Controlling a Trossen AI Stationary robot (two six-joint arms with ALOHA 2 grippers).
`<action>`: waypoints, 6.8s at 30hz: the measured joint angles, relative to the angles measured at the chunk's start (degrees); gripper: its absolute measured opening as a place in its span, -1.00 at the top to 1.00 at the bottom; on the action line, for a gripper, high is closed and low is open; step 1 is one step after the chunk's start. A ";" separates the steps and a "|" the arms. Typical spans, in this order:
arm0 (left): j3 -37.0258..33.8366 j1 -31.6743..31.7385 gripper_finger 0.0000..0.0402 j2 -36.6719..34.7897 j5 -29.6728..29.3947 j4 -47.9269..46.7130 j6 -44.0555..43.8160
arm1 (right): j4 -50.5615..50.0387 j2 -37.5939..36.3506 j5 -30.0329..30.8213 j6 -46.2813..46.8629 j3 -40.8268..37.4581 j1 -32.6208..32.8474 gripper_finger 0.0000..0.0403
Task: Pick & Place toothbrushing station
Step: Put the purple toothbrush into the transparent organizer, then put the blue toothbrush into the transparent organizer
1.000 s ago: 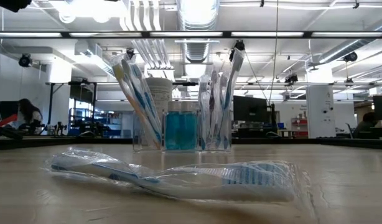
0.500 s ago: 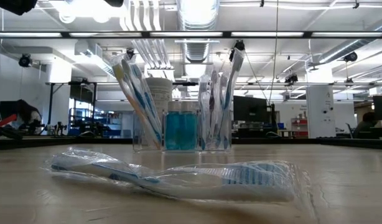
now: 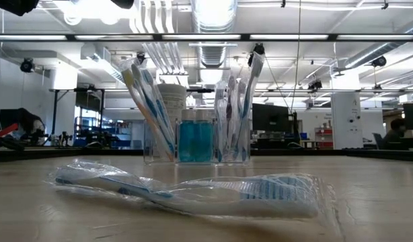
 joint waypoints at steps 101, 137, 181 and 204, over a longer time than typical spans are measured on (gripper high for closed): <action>-15.09 -9.46 0.95 -45.79 -7.41 -41.70 -20.68 | -2.59 -2.41 40.34 11.23 -16.96 -2.10 0.94; -15.13 -9.46 0.92 -45.72 -8.36 -41.44 -21.91 | -10.53 5.62 35.24 23.22 -17.03 -6.08 0.48; 24.53 -9.78 0.49 15.90 19.12 -66.09 -23.53 | -2.99 -31.09 22.43 22.65 -43.13 13.88 0.94; 37.51 -5.95 -0.16 35.62 17.95 -80.13 -16.61 | -2.30 -22.56 22.88 16.49 -34.73 13.88 0.94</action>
